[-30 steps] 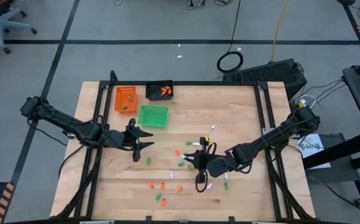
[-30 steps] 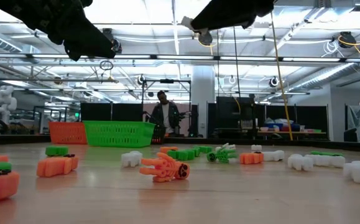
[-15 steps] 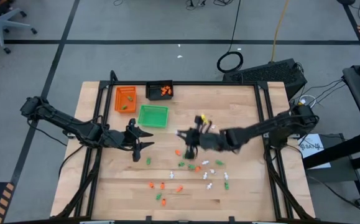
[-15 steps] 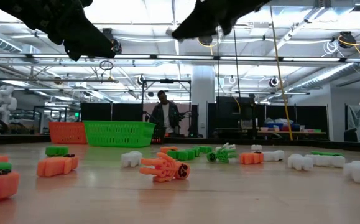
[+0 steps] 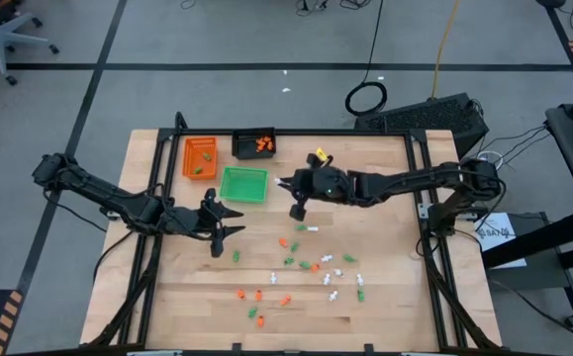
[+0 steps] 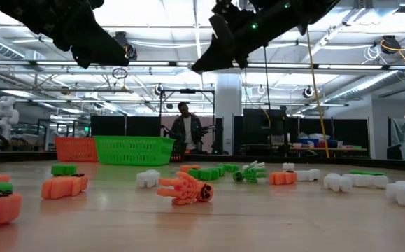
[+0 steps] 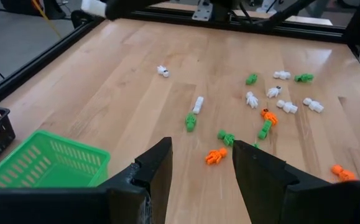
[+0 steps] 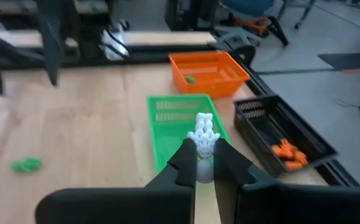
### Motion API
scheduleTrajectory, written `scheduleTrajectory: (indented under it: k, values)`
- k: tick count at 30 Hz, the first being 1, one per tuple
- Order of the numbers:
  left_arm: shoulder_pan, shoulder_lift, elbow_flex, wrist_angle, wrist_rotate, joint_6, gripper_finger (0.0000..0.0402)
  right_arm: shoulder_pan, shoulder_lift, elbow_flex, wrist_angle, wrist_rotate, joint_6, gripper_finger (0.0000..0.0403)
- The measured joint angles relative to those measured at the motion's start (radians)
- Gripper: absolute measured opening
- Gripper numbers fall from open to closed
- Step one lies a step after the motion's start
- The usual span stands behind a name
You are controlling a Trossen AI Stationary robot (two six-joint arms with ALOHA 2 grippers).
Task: Sort Halloween decoration
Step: Put the white skeleton toy into the green bin
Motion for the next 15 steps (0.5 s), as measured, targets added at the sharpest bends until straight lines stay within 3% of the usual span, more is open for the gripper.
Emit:
scheduleTrajectory:
  k: [15]
  values:
    - [0.000, 0.045, 0.000, 0.006, 0.000, 0.000, 0.0167, -0.061, 0.169, 0.014, 0.215, -0.114, 0.007, 0.0009]
